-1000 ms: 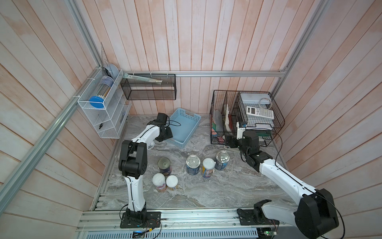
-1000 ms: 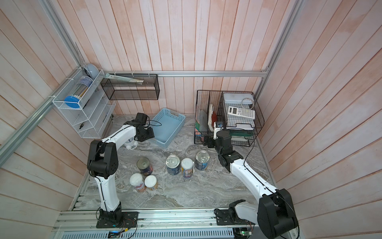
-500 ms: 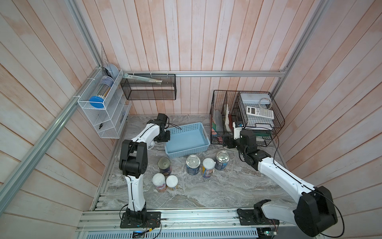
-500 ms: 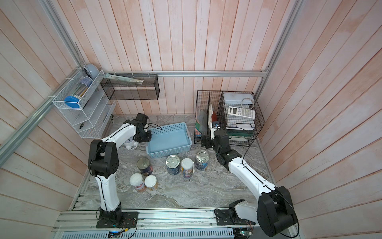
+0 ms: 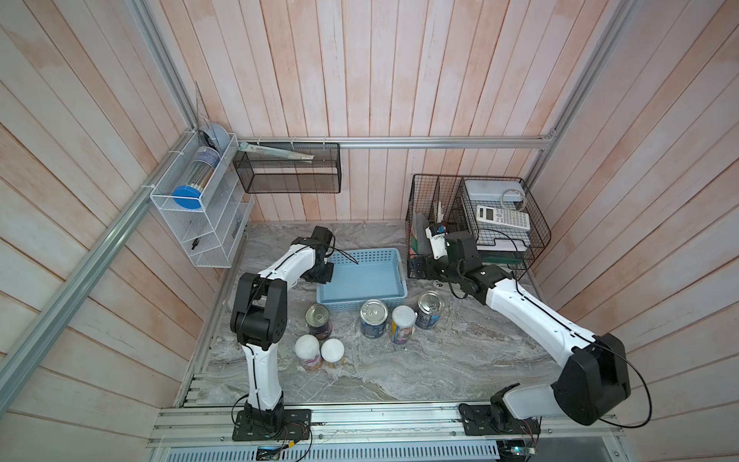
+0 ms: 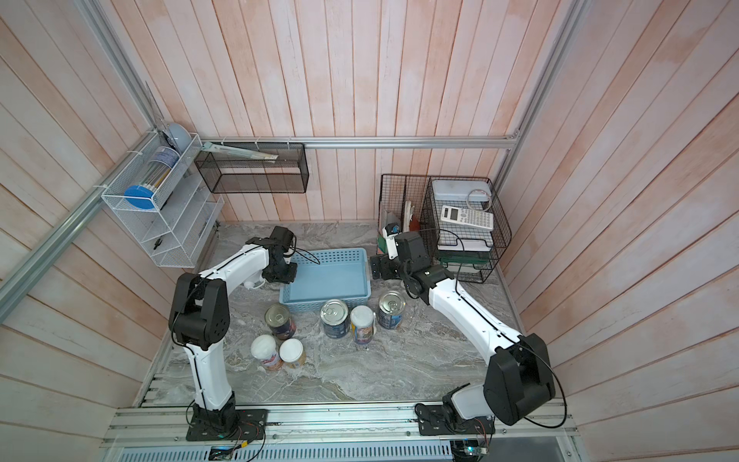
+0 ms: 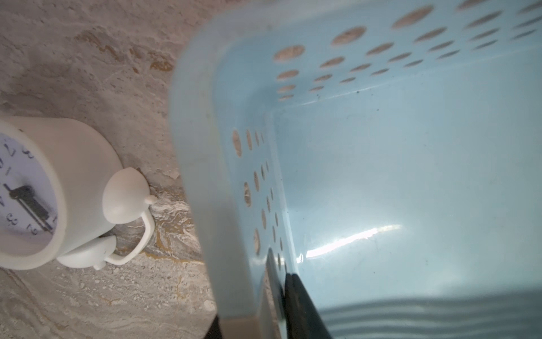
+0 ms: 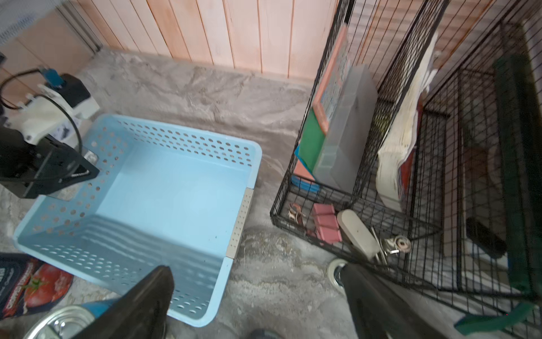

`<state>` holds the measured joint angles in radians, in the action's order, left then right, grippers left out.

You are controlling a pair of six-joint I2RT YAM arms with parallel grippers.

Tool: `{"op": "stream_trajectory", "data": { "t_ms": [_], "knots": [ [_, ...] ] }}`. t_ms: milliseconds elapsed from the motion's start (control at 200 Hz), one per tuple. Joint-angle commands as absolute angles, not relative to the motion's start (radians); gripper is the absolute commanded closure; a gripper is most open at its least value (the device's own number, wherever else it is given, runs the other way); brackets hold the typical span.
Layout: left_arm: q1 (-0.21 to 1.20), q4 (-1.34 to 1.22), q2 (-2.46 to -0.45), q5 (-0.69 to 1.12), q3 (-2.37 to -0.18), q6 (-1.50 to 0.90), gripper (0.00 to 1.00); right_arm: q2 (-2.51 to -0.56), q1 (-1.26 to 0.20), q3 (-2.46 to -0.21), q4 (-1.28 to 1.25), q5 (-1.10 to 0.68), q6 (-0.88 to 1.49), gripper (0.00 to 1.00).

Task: Put the canned food in the basket
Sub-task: Adjust the basket at the center of the board, then pick up the canned food from the center of the board.

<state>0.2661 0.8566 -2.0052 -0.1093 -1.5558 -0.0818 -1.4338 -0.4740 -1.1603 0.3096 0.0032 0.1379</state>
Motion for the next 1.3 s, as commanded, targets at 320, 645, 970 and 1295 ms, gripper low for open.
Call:
{"op": "stream_trajectory", "data": {
  "t_ms": [320, 645, 970, 1295],
  "knots": [
    [0.309, 0.812, -1.938, -0.102, -1.479, -0.036, 0.74, -1.485, -0.471, -1.221, 0.698, 0.051, 0.229, 0.02],
    [0.314, 0.764, -1.914, -0.122, -1.433, -0.058, 0.27, -1.65, -0.471, -1.328, 0.87, 0.012, 0.196, 0.02],
    [0.303, 0.741, -1.89, -0.129, -1.421, -0.072, 0.07, -1.661, -0.484, -1.332, 0.88, -0.01, 0.204, 0.02],
    [0.298, 0.734, -1.879, -0.123, -1.417, -0.081, 0.01, -1.615, -0.505, -1.239, 0.908, 0.02, 0.224, 0.02]
  ]
}}
